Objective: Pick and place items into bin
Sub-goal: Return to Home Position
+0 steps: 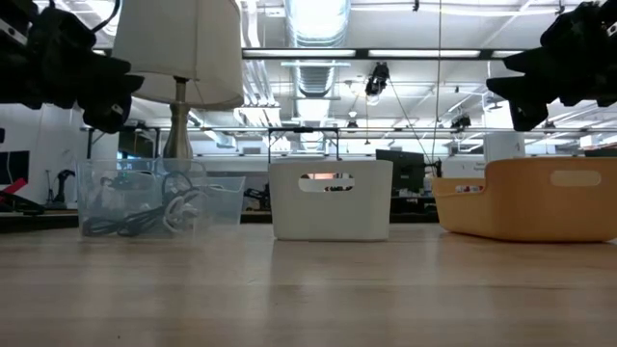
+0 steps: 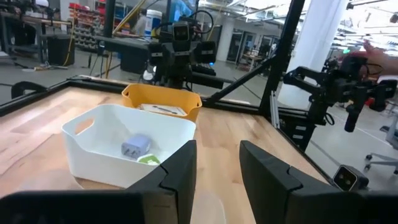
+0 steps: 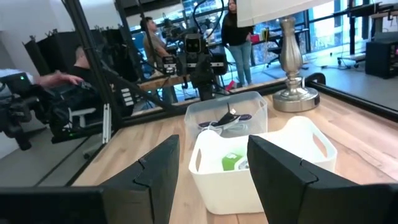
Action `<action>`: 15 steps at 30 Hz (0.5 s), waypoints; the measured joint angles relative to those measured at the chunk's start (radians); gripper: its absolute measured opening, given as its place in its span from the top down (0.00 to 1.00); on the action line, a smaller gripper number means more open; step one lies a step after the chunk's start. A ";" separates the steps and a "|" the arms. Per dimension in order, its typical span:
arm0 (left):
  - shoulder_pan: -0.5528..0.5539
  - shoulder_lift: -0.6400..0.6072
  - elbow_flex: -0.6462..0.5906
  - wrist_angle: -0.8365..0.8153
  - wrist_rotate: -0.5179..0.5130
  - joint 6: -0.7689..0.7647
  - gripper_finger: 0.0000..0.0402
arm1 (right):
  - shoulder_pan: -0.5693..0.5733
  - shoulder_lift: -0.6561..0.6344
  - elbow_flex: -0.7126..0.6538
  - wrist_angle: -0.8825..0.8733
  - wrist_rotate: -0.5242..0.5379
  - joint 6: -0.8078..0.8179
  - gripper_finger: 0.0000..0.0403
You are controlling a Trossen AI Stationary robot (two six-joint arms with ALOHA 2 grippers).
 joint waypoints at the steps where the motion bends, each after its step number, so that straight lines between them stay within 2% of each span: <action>1: 0.000 0.002 0.000 0.000 0.000 0.000 0.74 | 0.000 0.000 0.000 0.000 0.000 0.000 0.56; 6: 0.003 -0.043 0.000 0.009 0.000 0.000 0.74 | 0.000 0.000 0.000 0.000 0.000 0.000 0.56; 15: 0.011 -0.040 -0.002 0.010 0.000 0.000 0.74 | 0.000 -0.004 0.000 0.000 0.001 0.000 0.56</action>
